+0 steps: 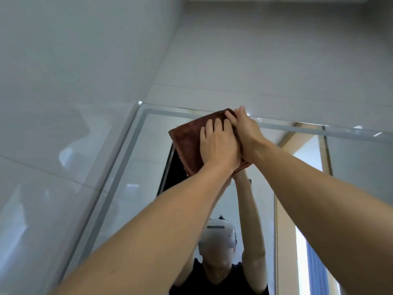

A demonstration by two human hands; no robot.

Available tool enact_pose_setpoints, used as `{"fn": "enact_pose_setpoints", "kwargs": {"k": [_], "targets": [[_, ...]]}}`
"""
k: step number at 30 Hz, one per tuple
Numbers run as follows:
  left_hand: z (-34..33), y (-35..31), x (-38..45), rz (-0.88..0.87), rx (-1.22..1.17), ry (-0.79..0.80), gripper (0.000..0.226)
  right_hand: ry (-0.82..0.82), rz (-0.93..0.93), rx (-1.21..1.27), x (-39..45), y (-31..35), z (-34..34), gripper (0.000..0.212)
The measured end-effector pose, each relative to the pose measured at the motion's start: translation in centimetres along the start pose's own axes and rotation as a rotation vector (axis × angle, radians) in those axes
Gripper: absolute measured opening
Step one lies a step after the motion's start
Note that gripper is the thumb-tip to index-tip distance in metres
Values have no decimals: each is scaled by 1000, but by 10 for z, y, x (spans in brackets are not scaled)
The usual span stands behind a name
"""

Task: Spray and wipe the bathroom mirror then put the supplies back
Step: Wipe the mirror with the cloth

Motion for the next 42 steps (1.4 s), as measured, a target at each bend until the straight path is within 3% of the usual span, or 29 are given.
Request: {"fn": "enact_pose_setpoints", "kwargs": {"k": [3, 11, 14, 17, 21, 24, 27, 36, 42], "targets": [[-19, 1, 7, 66, 0, 52, 53, 11, 6, 34, 3, -1, 12, 57], [-18, 36, 27, -69, 128, -7, 54, -22, 170, -100, -2, -2, 27, 44], [-3, 65, 48, -129, 171, 6, 55, -68, 261, -339, -14, 6, 42, 40], [10, 106, 75, -64, 225, -29, 60, -57, 386, -742, -36, 12, 60, 44], [17, 129, 95, 97, 245, -30, 70, 143, 459, -1050, -60, 1, 65, 49], [10, 107, 85, 96, 241, -14, 71, 236, 458, -1163, -63, -4, 71, 49], [-4, 65, 63, -41, 246, -16, 70, 216, 430, -1220, -65, -4, 81, 49], [-71, -114, -13, -533, 342, 126, 68, -76, 427, -1265, -84, 16, 141, 47], [-70, -114, -5, -628, 215, 139, 61, -238, 355, -1302, -90, 12, 177, 47]]}}
Point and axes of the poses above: each hand's wrist, its own x-axis towards the middle knuckle, its own z-axis out of the back of the hand, y = z × x, the point moved 2 cm from there along x, towards the middle knuckle, and after that the axes turned 14 degrees about z, right-handed, at the moved point
